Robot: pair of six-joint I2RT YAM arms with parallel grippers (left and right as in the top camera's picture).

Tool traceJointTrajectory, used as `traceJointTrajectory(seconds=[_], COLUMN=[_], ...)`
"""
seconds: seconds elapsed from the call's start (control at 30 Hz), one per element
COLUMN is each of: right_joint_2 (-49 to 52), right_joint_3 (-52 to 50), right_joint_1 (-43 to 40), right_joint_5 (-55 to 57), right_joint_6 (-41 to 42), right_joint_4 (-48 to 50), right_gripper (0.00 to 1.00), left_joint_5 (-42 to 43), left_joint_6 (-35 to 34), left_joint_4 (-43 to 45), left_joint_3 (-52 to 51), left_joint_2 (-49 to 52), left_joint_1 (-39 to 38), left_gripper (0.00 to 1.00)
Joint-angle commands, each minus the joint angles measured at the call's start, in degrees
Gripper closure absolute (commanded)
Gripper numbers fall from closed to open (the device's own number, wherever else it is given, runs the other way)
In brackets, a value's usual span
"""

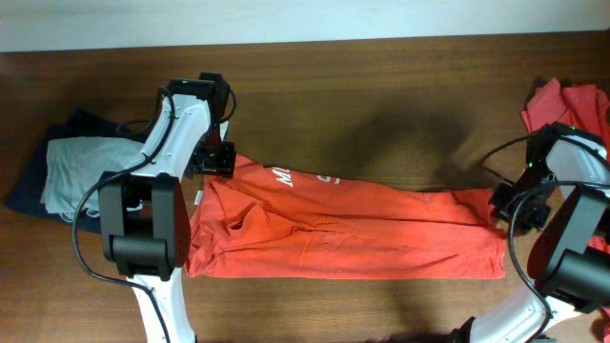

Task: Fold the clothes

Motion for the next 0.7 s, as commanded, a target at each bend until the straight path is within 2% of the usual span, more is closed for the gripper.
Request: traceJointTrajectory(seconds=[0.0, 0.07, 0.17, 0.3, 0.47, 0.57, 0.67], right_joint_2=[0.09, 0.11, 0.11, 0.11, 0.11, 0.11, 0.11], right_joint_3=[0.07, 0.07, 0.07, 0.07, 0.07, 0.07, 0.07], right_joint_1=[0.57, 1.20, 2.36, 4.26, 6.88, 8.31, 9.11], right_joint_5=[-14.58, -16.02, -21.22, -22.08, -24.26, -19.26, -7.06], right_joint_6=[-9.01, -9.16, -14.08, -15.47, -18.84, -16.85, -10.84], right_joint_4=[3.26, 5.62, 7.28, 9.07, 10.47, 10.93, 11.61], right_gripper=[0.58, 0.57, 0.55, 0.51, 0.48, 0.42, 0.35], left_joint_5=[0.61, 0.61, 0.61, 0.61, 0.63, 0.66, 2.03], left_joint_6=[0.70, 0.70, 0.70, 0.70, 0.70, 0.70, 0.72], left_joint_4=[0.09, 0.07, 0.09, 0.13, 0.98, 1.79, 2.05], left_joint_3=[0.90, 0.90, 0.90, 0.90, 0.90, 0.90, 0.90], left_joint_2=[-1.75, -1.75, -1.75, -1.75, -1.75, -1.75, -1.75], left_joint_1=[0.35, 0.35, 0.35, 0.35, 0.35, 0.35, 0.35], left_gripper=[0.32, 0.32, 0.32, 0.31, 0.24, 0.22, 0.21])
